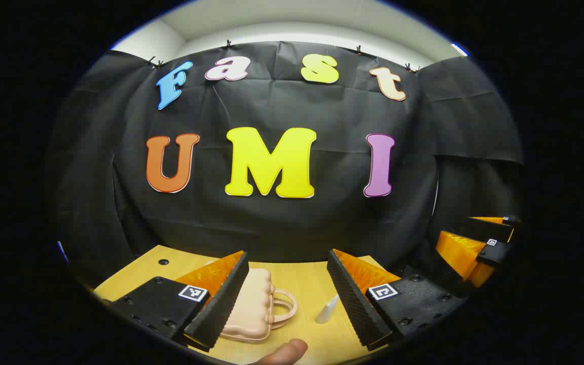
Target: First open the suitcase, pack the skin care products into it, and then close the suitcase.
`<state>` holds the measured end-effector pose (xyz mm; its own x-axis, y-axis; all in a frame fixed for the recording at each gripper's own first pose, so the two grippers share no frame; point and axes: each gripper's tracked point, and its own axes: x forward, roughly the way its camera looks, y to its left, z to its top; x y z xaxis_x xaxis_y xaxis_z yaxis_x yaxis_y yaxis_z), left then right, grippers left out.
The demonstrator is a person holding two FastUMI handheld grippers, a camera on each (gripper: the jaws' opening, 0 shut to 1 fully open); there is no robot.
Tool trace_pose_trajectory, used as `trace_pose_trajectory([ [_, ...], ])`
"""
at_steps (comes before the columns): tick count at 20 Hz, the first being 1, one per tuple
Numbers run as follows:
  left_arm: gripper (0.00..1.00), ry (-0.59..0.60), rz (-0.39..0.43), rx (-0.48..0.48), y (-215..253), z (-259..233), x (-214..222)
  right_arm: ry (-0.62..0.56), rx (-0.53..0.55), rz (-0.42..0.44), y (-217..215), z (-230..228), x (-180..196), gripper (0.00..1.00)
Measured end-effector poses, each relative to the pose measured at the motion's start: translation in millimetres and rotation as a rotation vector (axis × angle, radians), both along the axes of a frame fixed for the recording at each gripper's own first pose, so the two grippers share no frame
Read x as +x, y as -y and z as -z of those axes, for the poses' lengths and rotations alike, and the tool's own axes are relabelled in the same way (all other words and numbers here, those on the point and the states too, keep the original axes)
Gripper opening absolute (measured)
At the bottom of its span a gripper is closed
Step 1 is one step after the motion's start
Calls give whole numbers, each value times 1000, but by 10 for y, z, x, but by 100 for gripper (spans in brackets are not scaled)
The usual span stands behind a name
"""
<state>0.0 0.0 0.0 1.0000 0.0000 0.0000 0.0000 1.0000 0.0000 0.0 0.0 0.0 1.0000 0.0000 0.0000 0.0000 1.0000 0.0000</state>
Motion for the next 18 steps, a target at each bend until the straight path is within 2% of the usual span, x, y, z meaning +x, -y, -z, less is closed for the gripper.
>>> trace_pose_trajectory([
  [4,99,11,7,15,186,8,9,-7,6,-10,143,69,38,79],
  [9,99,29,-27,57,213,-13,-46,-40,38,-29,198,225,137,80],
  [18,99,-13,-108,37,-14,144,-105,-40,15,-85,54,256,206,79],
])
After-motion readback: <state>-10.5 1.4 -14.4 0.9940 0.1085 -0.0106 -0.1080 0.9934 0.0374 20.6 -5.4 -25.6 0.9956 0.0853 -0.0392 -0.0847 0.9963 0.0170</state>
